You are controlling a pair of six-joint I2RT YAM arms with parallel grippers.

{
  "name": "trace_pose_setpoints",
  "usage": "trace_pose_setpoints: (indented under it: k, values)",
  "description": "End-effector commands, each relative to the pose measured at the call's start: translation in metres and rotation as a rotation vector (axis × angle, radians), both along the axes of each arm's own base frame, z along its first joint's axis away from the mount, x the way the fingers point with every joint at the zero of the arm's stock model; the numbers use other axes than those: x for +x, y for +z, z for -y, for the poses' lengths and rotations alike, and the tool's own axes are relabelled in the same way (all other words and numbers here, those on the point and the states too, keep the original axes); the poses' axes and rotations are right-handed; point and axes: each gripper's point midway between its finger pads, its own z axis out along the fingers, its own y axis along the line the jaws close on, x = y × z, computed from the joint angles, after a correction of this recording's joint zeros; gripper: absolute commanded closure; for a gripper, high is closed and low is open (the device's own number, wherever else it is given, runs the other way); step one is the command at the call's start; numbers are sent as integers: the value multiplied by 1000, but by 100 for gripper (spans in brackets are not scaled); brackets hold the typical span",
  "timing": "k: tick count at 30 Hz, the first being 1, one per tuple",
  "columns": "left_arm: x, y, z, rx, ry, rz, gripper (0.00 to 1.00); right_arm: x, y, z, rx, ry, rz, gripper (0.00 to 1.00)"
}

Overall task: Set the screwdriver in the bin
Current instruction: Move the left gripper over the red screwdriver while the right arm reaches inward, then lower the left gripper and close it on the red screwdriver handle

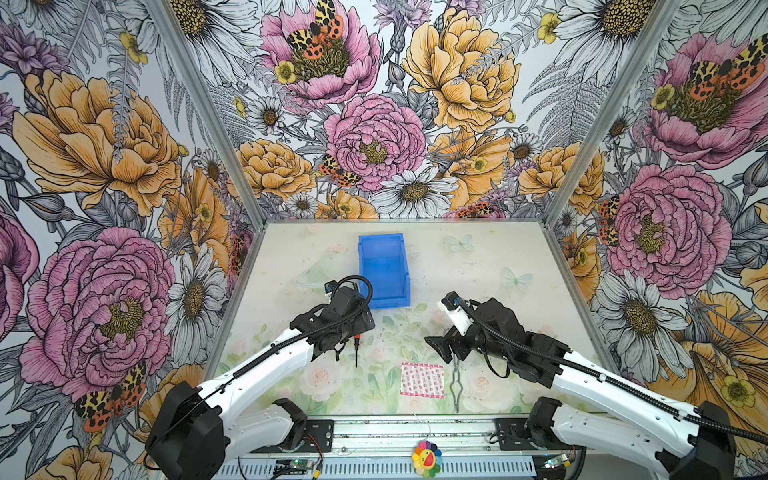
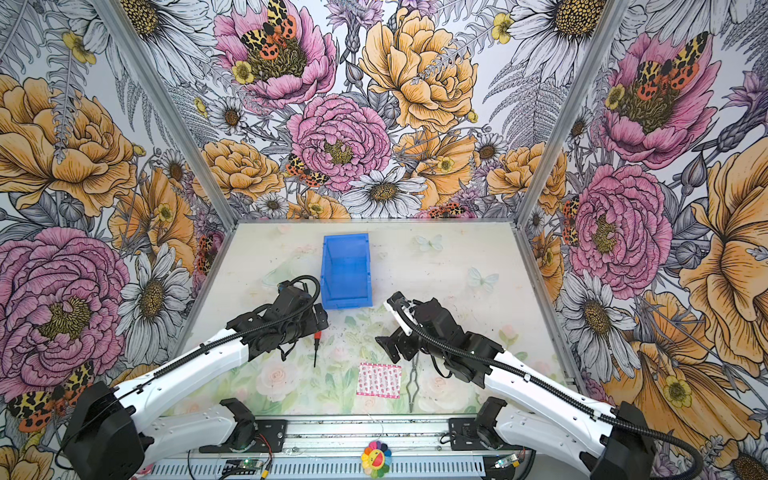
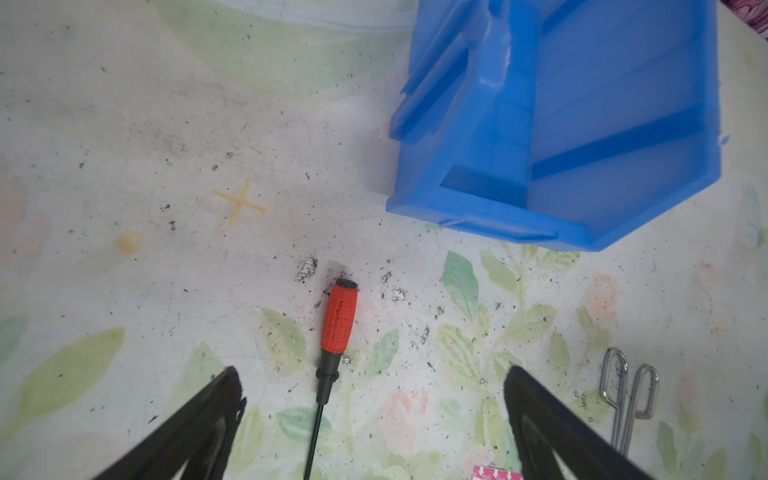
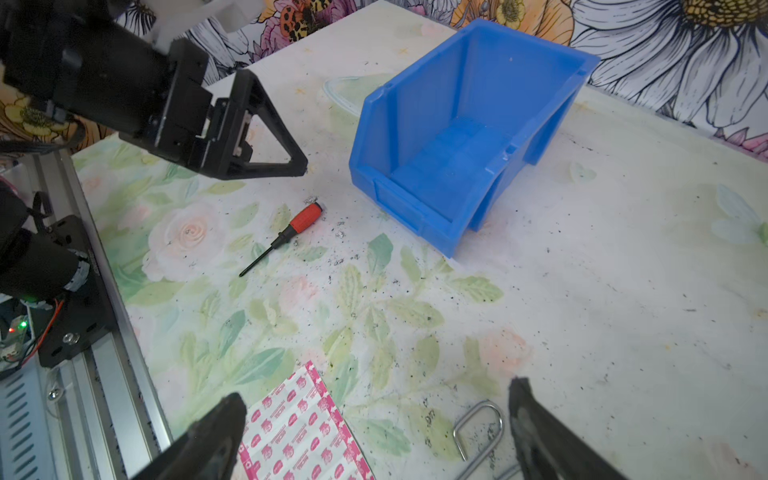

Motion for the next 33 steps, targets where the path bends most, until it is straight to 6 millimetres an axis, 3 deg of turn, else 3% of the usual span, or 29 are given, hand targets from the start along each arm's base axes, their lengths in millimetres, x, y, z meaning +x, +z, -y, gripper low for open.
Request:
trace_pose_setpoints:
  k: [1,5,14,21,25,30,33]
  values:
    - [-5,-13,-2,38,31,-36,1,-13,18,-10,-14,124,94,1]
    - [-4,-26,0,91,11,-89,2,-29,19,-21,-20,238,124,1]
    - [4,-48,7,186,-22,-188,13,-23,6,-31,-55,256,128,0]
    - [15,-69,9,226,-49,-269,28,-15,7,-27,-77,219,160,1]
    - [21,-71,10,249,-68,-280,34,-15,8,-30,-76,234,159,0]
    - [20,-80,7,272,-58,-308,42,-16,8,-33,-79,250,161,1]
    - [20,-86,7,280,-55,-321,51,-16,7,-34,-80,254,158,1]
